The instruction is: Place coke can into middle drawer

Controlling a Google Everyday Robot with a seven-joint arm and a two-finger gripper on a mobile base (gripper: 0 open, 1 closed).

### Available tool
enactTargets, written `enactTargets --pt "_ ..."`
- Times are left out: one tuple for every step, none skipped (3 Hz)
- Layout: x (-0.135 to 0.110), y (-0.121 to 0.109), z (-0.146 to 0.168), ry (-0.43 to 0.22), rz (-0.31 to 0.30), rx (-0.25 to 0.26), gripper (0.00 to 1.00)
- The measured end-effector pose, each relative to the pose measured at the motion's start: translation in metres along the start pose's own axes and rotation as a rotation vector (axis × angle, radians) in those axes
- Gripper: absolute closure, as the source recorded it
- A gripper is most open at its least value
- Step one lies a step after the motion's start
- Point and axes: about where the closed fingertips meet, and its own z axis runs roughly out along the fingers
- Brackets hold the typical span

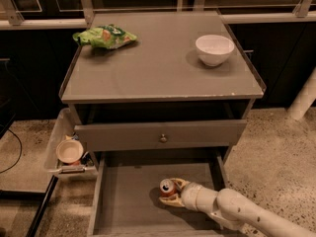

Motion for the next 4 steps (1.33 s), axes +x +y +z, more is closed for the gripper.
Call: enactTargets --pt "0.0 0.0 0.0 0.0 0.0 0.0 0.36" --pt "0.0 0.0 0.0 0.0 0.0 0.0 0.13" --pt "0.0 0.0001 0.0001 0.0 0.0 0.0 0.0" --pt "-0.0058 0.0008 0.0003 0.0 -0.009 -0.025 0.0"
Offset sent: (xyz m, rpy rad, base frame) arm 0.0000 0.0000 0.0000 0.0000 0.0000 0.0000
